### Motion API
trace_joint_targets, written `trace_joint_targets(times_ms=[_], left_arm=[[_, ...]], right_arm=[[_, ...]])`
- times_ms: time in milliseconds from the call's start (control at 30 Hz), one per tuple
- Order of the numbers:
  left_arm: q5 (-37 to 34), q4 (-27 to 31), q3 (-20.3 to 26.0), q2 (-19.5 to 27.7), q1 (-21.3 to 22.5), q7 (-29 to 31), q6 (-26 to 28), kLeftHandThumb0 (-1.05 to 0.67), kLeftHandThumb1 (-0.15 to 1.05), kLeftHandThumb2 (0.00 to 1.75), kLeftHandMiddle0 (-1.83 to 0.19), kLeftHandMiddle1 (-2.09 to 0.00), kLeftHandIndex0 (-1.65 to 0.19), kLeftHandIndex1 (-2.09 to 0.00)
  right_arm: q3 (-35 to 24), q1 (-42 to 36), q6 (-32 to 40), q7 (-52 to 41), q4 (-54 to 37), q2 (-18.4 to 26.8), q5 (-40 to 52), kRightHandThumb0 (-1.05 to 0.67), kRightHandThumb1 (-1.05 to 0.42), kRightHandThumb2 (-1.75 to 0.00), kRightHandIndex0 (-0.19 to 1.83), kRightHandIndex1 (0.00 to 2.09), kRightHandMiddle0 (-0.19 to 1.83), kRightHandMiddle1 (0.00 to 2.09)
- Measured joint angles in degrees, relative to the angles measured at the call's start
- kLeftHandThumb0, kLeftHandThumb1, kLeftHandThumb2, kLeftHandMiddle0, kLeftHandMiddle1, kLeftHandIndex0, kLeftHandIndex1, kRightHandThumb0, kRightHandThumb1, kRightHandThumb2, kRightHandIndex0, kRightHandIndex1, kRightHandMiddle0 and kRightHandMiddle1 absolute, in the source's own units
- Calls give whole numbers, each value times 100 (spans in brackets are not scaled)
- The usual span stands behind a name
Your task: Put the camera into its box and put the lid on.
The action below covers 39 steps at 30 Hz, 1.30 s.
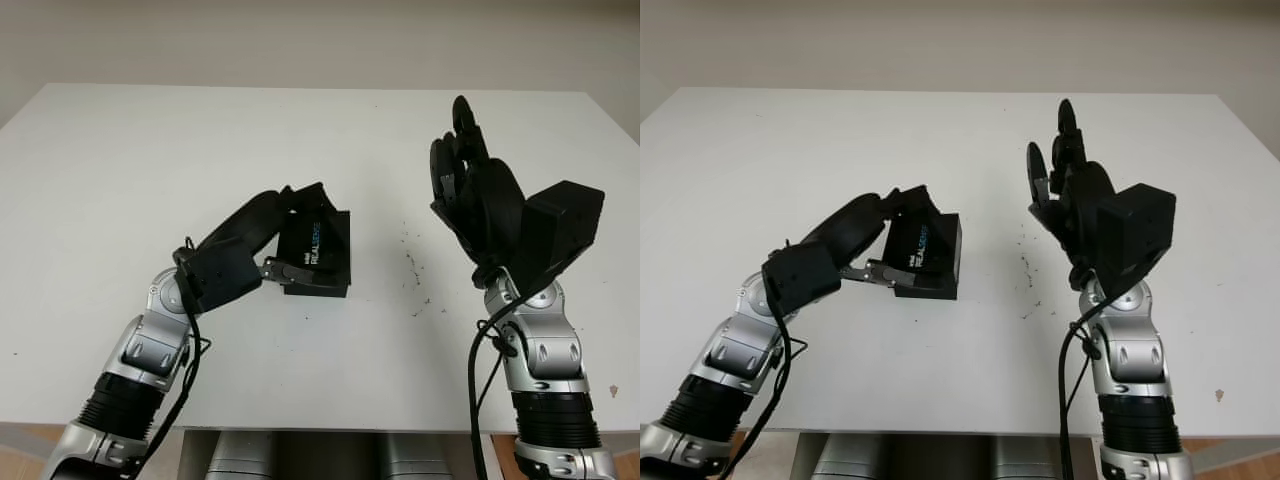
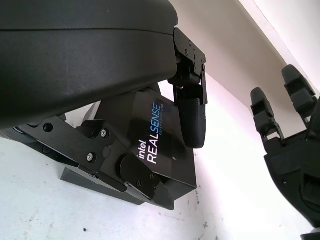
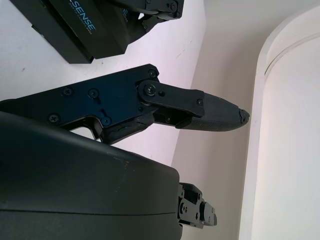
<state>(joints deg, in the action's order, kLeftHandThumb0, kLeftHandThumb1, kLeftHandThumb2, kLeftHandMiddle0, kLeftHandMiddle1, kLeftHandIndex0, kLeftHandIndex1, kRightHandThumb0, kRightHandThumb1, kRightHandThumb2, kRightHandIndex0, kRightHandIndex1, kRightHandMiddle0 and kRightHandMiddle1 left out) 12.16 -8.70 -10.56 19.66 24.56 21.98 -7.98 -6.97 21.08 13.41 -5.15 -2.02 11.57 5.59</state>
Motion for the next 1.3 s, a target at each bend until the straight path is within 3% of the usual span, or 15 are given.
trace_joint_targets(times_ms=[433, 667, 1000, 1300], left_arm=[[570, -419, -132, 27, 160, -289, -745, -7, 100, 5, -36, -159, -24, -155], [668, -425, -162, -39, 179, -475, -818, -6, 99, 5, -33, -157, -24, -153], [299, 75, -48, -436, 170, -490, 449, -7, 101, 6, -34, -159, -18, -154], [483, 451, -70, -523, 160, -528, 1307, -2, 101, 5, -32, -152, -18, -150]], right_arm=[[1, -5, 170, -46, -120, 5, -1, -72, -105, -61, -18, 4, -19, 3], [3, -44, 169, -129, -126, 28, -7, -73, -105, -63, -19, 4, -19, 3], [1, -49, 109, -152, -126, 26, -9, -75, -105, -61, -19, 4, -19, 4], [2, -62, 106, -162, -126, 27, -12, -76, -105, -60, -19, 5, -18, 4]])
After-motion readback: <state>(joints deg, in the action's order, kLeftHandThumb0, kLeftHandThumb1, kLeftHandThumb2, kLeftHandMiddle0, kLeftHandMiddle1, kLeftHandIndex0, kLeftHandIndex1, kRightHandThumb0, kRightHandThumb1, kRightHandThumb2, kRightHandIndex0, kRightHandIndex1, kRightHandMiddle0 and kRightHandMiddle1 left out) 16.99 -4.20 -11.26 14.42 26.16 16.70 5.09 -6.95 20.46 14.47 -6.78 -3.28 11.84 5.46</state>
